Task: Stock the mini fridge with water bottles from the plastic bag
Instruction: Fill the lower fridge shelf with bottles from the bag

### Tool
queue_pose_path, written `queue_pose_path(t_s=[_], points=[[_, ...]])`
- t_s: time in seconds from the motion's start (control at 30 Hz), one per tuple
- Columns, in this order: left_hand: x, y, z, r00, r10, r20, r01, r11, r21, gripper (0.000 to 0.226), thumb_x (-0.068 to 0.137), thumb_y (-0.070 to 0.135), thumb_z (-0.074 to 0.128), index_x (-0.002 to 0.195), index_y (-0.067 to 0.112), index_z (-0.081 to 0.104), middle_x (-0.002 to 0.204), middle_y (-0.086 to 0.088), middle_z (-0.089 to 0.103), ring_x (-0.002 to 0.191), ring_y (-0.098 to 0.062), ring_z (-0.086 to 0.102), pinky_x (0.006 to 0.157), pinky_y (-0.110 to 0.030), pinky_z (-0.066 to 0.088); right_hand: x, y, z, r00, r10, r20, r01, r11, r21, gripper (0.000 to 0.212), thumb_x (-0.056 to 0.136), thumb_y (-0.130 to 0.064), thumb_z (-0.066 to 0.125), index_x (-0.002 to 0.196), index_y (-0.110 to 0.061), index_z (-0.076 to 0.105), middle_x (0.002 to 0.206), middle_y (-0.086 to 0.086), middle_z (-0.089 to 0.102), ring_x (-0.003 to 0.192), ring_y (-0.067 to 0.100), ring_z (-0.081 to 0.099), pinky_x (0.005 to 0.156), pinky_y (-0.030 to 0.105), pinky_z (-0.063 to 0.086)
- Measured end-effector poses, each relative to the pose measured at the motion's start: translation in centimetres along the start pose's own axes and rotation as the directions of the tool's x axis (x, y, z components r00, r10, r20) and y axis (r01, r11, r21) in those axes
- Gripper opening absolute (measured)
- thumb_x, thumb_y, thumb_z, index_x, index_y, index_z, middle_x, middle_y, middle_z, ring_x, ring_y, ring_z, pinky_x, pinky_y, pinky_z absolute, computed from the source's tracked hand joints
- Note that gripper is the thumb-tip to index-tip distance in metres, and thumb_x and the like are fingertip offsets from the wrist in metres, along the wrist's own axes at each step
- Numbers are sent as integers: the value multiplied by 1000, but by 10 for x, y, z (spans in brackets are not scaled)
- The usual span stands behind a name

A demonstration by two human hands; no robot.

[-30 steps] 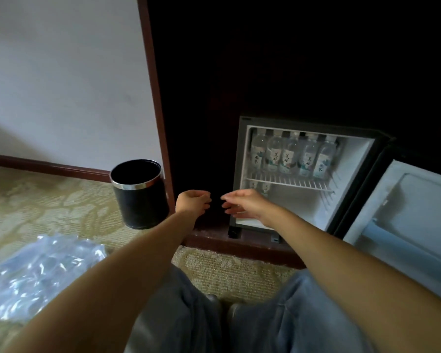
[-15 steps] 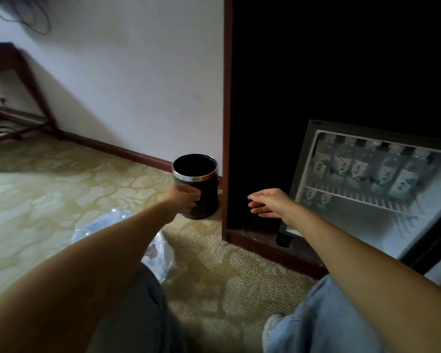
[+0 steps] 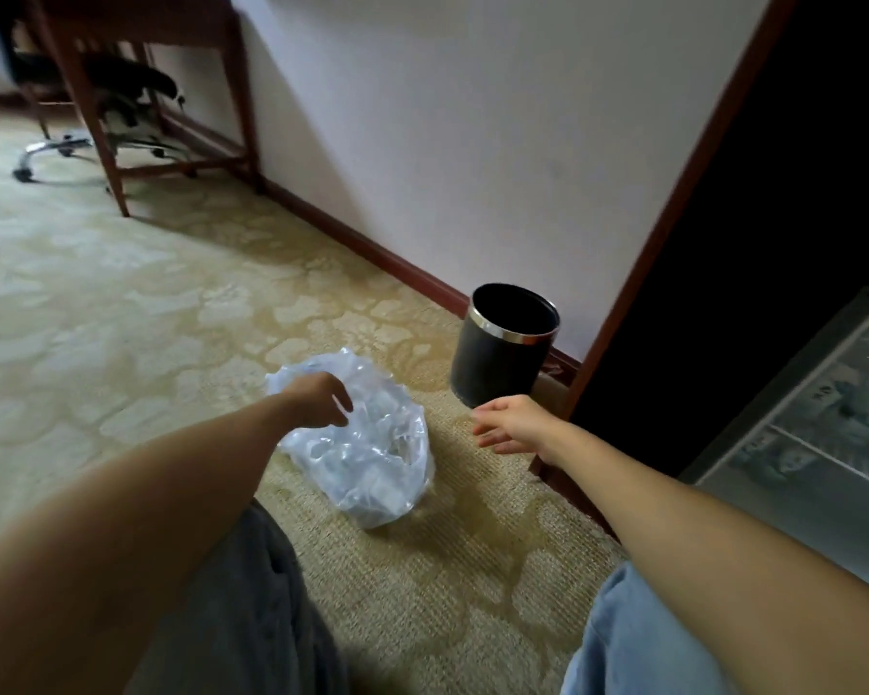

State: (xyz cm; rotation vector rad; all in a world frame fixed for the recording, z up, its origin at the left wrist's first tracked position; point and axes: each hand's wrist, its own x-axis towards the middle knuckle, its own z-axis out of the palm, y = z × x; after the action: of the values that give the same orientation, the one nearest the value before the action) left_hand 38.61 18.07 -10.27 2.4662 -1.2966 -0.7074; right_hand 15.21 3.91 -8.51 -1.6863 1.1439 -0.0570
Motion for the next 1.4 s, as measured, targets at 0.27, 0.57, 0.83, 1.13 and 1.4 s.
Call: queue_pose_path(t_s=[0.27, 0.57, 0.83, 1.13, 1.4], points=[[19, -15, 23, 991, 90, 97, -107, 977, 185, 37, 86, 11, 66, 122, 20, 61, 122, -6, 60, 106, -21, 60, 92, -31, 50, 50, -39, 65, 997, -37, 63, 40, 998, -45, 20, 95, -19, 56, 112, -8, 61, 84, -1, 66, 76, 12, 63, 72, 26, 51], [87, -38, 73, 954, 122, 272, -237, 865, 442, 57, 90, 10, 57, 142, 26, 39, 138, -2, 45, 120, -22, 51, 91, -27, 43, 158, 33, 107, 938, 333, -93, -325, 942, 89, 25, 98, -10, 43, 107, 0, 64, 85, 7, 62, 57, 12, 51, 61, 25, 49], [179, -42, 126, 912, 200, 358, -382, 732, 565, 111, 76, 49, 72, 153, 17, -2, 160, -10, -5, 147, -28, -2, 120, -46, 8, 258, 61, 160, 961, 272, 40, -266, 958, -110, 26, 96, -1, 40, 77, -7, 58, 85, 12, 57, 75, 22, 54, 64, 25, 43], [242, -87, 195, 816, 527, 237, -548, 572, 611, 117, 65, 76, 61, 153, 19, 8, 161, -6, 2, 148, -22, -5, 112, -42, -21, 306, 94, 207, 969, 116, 218, 21, 839, -543, 49, 97, -5, 46, 142, 7, 30, 149, 26, 33, 139, 35, 31, 108, 31, 26], [198, -124, 209, 758, 652, 29, -538, 600, 593, 81, 76, 67, 55, 142, 20, 43, 149, -10, 40, 141, -26, 32, 118, -48, 17, 292, 99, 201, 917, 273, 291, -50, 801, -597, 55, 99, -33, 45, 141, 2, 36, 142, 21, 43, 126, 34, 45, 104, 38, 37]])
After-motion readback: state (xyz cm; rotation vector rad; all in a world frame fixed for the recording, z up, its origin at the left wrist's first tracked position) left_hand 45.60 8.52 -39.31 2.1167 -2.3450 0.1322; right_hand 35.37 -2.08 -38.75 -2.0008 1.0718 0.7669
